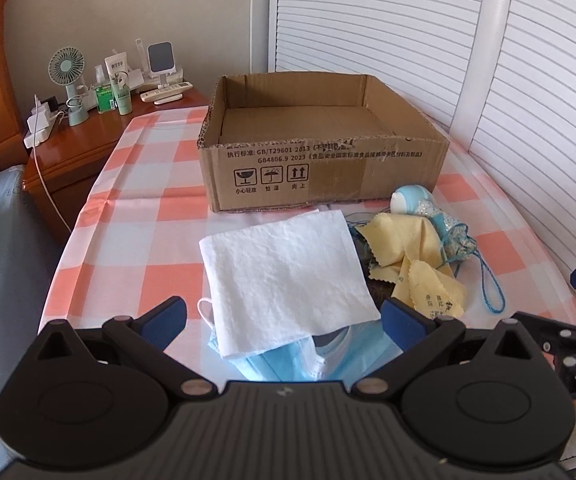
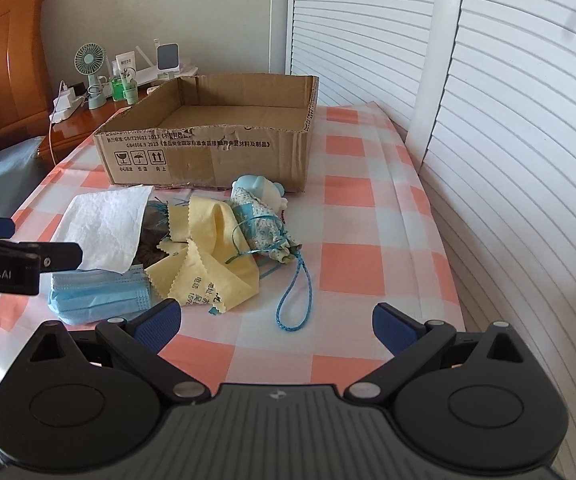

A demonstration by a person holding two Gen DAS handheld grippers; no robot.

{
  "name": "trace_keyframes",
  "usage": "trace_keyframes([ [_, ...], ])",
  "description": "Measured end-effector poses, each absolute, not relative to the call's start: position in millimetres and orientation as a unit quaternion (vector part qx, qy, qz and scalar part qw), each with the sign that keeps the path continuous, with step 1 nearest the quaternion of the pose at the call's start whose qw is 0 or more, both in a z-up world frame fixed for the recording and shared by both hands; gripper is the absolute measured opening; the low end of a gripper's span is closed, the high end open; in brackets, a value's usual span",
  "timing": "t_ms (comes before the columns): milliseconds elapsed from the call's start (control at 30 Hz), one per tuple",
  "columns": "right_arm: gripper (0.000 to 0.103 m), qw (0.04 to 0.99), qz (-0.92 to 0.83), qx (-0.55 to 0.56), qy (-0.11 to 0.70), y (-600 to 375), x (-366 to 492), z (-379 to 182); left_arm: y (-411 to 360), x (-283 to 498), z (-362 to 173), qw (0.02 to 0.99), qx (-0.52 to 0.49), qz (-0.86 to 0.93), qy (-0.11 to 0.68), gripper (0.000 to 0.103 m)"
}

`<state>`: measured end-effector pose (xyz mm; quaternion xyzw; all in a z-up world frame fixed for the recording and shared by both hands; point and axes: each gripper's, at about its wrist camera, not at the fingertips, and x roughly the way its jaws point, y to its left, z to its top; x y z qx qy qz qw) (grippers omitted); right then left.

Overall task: Organize soft objects
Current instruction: 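Move the left gripper to the white cloth and close on it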

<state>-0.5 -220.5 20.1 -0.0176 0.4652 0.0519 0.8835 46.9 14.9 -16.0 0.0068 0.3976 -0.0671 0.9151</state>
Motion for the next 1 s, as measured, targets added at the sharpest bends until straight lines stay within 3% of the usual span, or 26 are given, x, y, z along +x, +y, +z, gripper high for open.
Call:
trace_keyframes([
  [833,0.103,0.875,0.087,-0.024,0.475,-212,23,-6,12,105,-72,0.897,0.01,-0.039,0.441,0.103],
  [1000,0.103,0.873,0.089,-0.022,0.479,-213,23,-10,16,95,-80,0.912,0.005,-0.044,0.408,0.103],
])
